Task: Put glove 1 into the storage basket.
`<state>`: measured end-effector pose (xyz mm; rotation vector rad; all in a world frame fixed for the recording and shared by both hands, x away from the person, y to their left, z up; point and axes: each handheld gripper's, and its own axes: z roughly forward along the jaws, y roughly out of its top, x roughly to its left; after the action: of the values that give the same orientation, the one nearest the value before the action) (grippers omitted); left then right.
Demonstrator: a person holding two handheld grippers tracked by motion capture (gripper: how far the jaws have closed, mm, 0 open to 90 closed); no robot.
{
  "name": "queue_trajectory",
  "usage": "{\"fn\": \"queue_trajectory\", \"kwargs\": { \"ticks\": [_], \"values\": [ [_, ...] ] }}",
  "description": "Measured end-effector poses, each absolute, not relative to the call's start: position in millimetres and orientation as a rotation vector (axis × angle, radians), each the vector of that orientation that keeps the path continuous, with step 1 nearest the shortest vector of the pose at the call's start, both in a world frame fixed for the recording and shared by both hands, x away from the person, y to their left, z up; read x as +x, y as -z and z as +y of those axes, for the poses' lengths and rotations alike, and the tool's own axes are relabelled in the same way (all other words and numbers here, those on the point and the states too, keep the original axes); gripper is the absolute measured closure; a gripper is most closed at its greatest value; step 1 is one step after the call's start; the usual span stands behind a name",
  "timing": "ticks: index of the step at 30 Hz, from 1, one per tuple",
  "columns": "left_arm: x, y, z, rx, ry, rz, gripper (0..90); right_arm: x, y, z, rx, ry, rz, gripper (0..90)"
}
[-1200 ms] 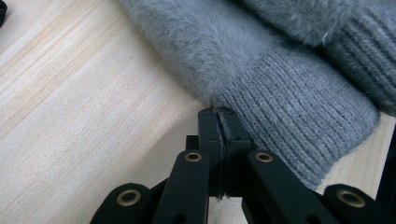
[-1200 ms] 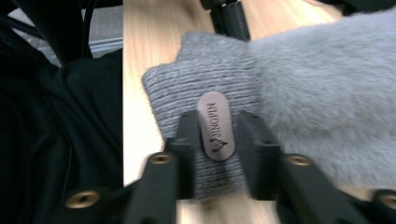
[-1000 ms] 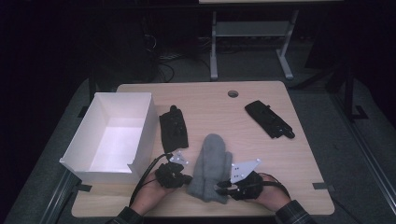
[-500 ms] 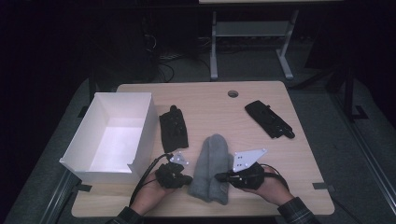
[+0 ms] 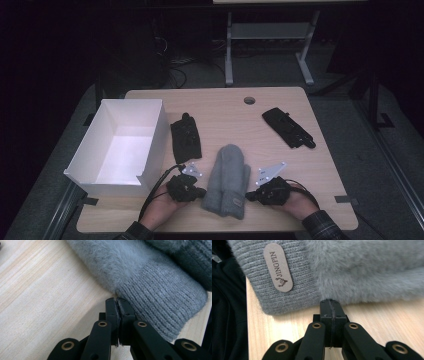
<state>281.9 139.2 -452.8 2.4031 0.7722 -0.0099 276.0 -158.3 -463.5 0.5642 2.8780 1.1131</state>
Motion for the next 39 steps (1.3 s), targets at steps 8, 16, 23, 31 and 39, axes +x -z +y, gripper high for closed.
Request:
{"fn": "queue_trajectory", "kwargs": {
  "ticks": [8, 16, 23, 31, 39],
  "values": [
    [281.7, 453.7, 137.5, 2.399, 0.007, 0.768, 88.6, 282.6, 467.5, -149.5, 0.62, -1.276, 2.893, 90.0],
    [280.7, 454.4, 134.7, 2.39, 0.003, 0.764, 89.3, 287.4, 454.2, -139.9, 0.594, -1.456, 2.806, 90.0],
    [284.5, 443.9, 147.5, 2.372, -0.018, 0.763, 84.0, 288.1, 451.7, -136.6, 0.589, -1.437, 2.793, 90.0],
    [271.0, 411.7, 143.4, 2.172, 0.097, 0.645, 62.7, 288.0, 451.8, -137.6, 0.587, -1.427, 2.792, 90.0],
    [270.0, 422.7, 123.5, 2.191, 0.195, 0.618, 44.8, 287.4, 453.2, -136.1, 0.584, -1.399, 2.797, 90.0]
  ]
}}
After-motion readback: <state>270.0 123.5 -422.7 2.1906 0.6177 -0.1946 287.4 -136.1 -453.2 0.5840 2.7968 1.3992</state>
